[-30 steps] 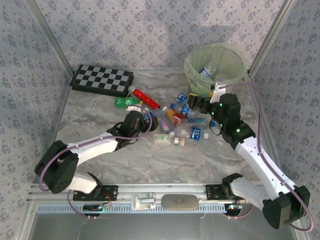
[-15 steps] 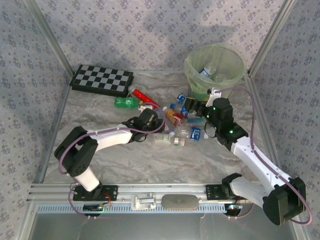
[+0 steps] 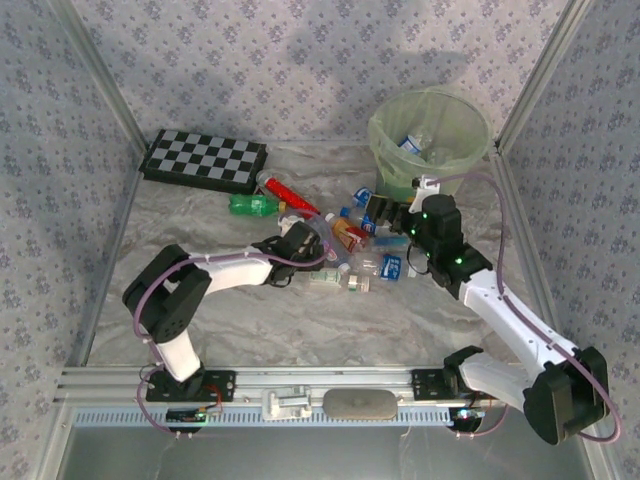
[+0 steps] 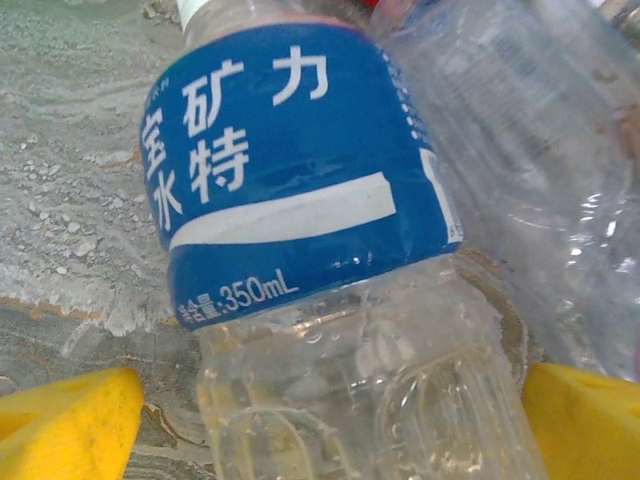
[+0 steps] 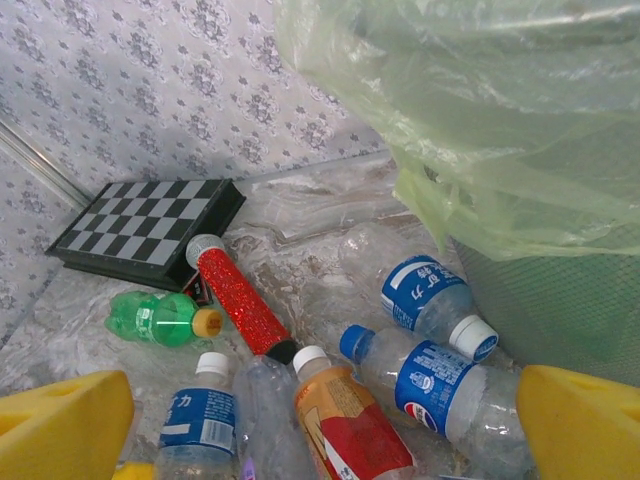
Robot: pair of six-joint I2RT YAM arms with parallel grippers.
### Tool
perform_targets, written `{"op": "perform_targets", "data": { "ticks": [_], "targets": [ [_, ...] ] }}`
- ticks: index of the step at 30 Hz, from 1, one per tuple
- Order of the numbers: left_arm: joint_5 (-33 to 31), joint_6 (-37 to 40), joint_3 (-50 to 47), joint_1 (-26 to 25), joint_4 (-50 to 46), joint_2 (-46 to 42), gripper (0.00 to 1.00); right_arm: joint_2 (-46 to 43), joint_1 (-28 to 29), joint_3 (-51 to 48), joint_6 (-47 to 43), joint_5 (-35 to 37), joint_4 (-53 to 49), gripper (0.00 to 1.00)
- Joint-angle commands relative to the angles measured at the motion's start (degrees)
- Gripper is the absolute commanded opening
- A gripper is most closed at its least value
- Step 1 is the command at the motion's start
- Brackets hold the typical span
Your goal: Put the plastic bottles in the bin
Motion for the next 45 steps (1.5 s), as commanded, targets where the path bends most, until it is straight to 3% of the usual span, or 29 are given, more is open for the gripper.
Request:
{"op": "perform_targets", "data": {
  "ticks": [1,8,16,21,31,40,45],
  "targets": [
    [-1.9,-0.3,1.0,-0.3,-0.9,1.2,0.96,1.2,0.4,1.8,1.0,0.1,0.0,1.00],
    [-2.3,-0.2,0.7,0.0,0.0,2.0,0.86,4.0,0.5,3.9,1.6,0.2,-1.5,1.00],
    [-2.7,-0.3,-0.8,0.1,1.0,0.7,0.64,7.6,0.8,6.8,1.7,0.3,-4.2,1.00],
    [-3.8,0.0,-3.5,0.2,3.3,-2.4,0.56,8.6,0.8,7.4,2.6,0.7,-4.0,1.00],
    [-3.1,3.7,-10.1,0.2,13.0,-12.3,0.51,10.9,1.8,8.4,2.7,-3.7,-2.8,1.00],
    [1.0,8.4,-16.9,0.1,24.8,-21.6,0.51,13.1,3.1,8.2,3.6,-15.2,3.6,1.00],
    [7.1,11.0,-17.9,0.1,28.9,-23.5,0.50,16.4,4.6,10.5,5.6,-21.5,5.7,1.00]
  ]
}}
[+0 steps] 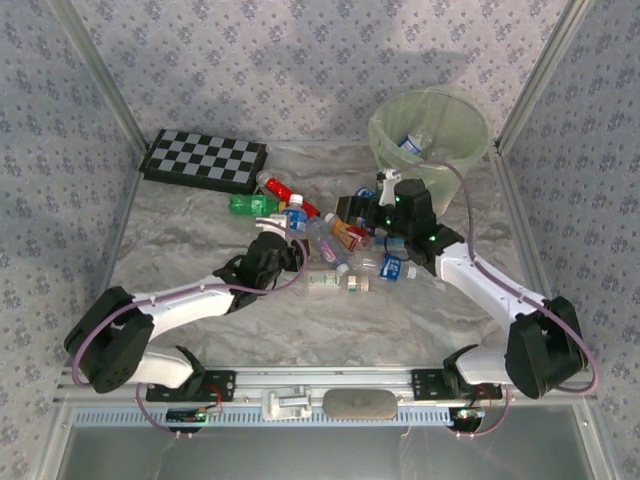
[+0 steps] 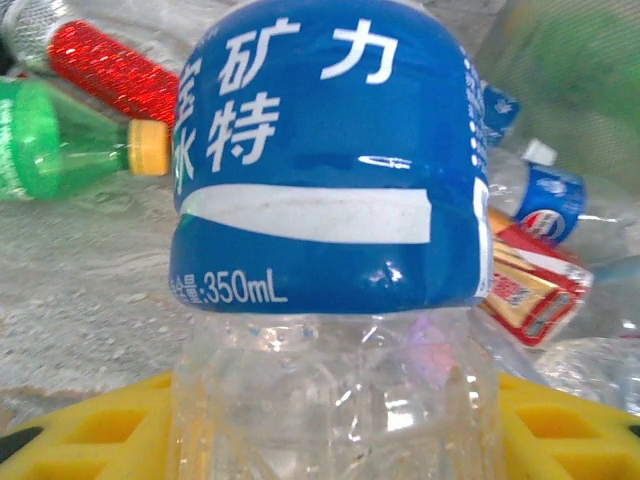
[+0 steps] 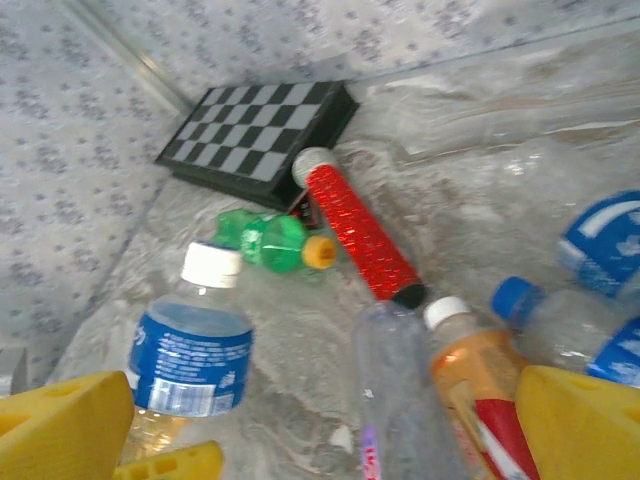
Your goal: Put the plastic bottles in the bin
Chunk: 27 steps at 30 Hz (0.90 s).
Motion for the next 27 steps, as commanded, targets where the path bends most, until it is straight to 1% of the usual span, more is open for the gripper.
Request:
{"op": "perform_targets", "data": {
  "ticks": [1,5,15,24,27],
  "targets": [
    [5.5,3.1,-0.1,-0.1,6.6,-1.7,0.50,2.4,1.5,3.4,1.7,-6.6,3.1,1.00],
    [9.0,3.7,-0.5,-0.1,9.4,-2.0,0.50,4.8,2.9,5.1,2.0,-8.0,3.4,0.99],
    [13.8,5.6,-0.3,-0.4,12.9,-3.0,0.49,10.0,4.2,7.0,5.2,-11.7,6.5,0.94],
    [14.3,6.0,-0.1,-0.7,13.1,-3.0,0.50,13.5,5.0,8.7,6.5,-15.0,8.6,0.88],
    [14.3,5.9,-0.1,-0.8,13.1,-2.8,0.51,14.2,5.3,8.8,8.3,-15.8,9.3,0.87]
  ]
}}
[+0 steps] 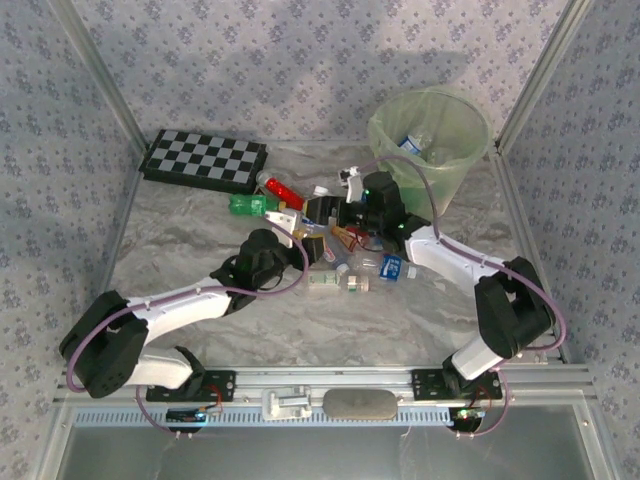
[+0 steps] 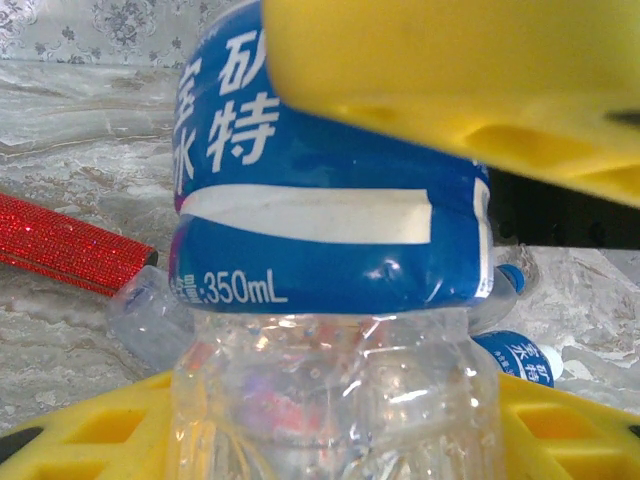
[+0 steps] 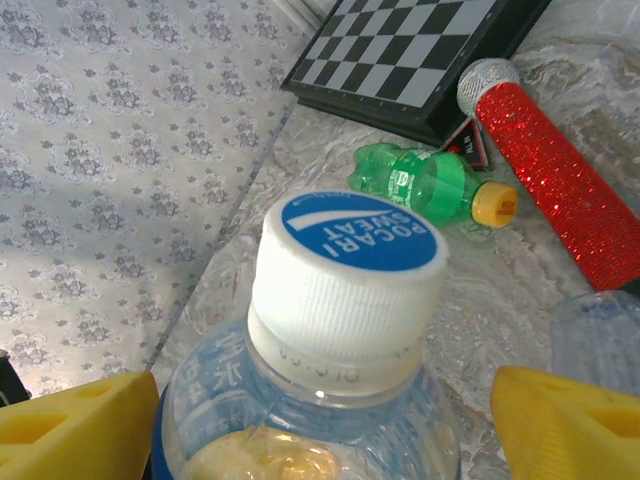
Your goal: Put the plastic bottles in the bin
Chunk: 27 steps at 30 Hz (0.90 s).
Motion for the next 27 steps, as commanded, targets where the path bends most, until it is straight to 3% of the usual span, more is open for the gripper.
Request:
{"op": "perform_targets", "data": {
  "ticks": [1,5,9,15,20,27],
  "targets": [
    [1.1,1.0,0.4,-0.6,2.7,-1.2,0.51,1.0,0.6,2.1,2.1,-2.6,2.1,0.86],
    [0.8,1.0,0.5,-0.5,2.7,-1.1,0.52,1.7,1.0,2.2,2.7,-3.5,2.7,0.82],
    [0.5,0.8,0.4,-0.6,2.6,-1.2,0.56,1.9,1.0,2.2,2.8,-4.0,3.1,0.71],
    [-0.9,0.4,-0.1,-0.7,2.1,-1.9,0.71,1.4,0.6,2.1,2.1,-4.1,3.0,0.57],
    [-4.2,0.4,-1.3,-0.6,1.6,-4.0,0.81,-0.1,-0.8,3.5,-1.9,-2.6,-1.5,0.55],
    [-14.5,-0.6,-4.2,-0.4,-1.4,-9.1,0.93,-4.6,-4.2,10.6,-13.8,5.0,-16.3,0.55]
  ]
}}
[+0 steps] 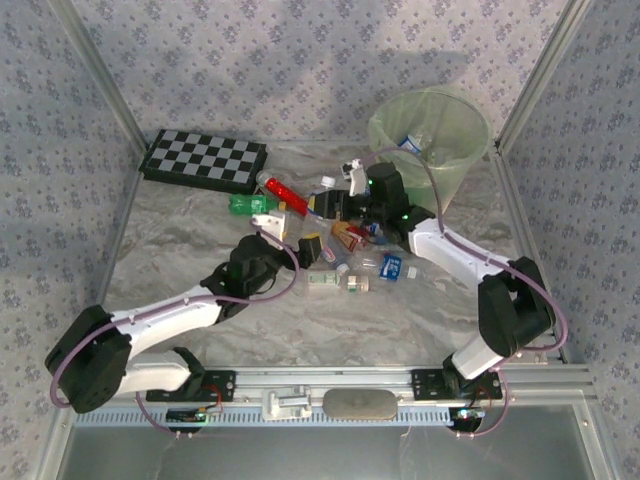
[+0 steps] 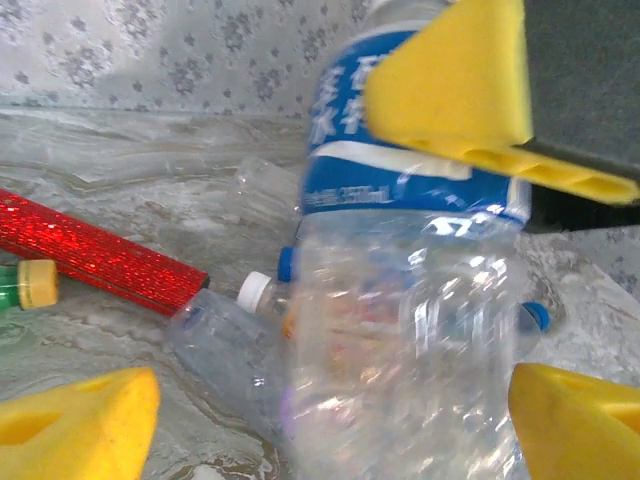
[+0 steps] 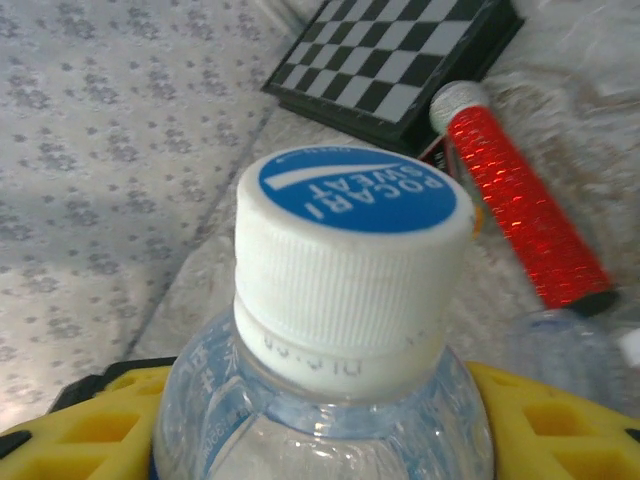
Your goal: Put the plastic bottles in the bin
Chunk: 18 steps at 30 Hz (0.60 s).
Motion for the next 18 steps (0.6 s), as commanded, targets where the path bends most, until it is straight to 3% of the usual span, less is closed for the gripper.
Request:
{"op": "perform_targets", "data": {
  "ticks": [1,5,10,18],
  "targets": [
    [-8.2,-1.4,-0.9,0.5,-2.4,-2.7,0.96,-4.5,-2.1,6.7,-8.9,5.1,-9.1,0.55],
    [-12.2,-6.1,-0.4,2.7,-8.1,-2.7,1.00,-6.5,-4.4,12.2,-14.2,8.0,-14.8,0.54],
    [-9.8,-14.5,-1.1,7.6,-10.5,-0.7,1.00,-8.2,-7.5,20.0,-19.6,12.1,-20.1,0.53],
    [-9.3,-16.4,1.2,8.7,-13.1,2.7,1.00,-9.2,-13.7,28.7,-25.2,18.6,-22.2,0.52]
  ]
}}
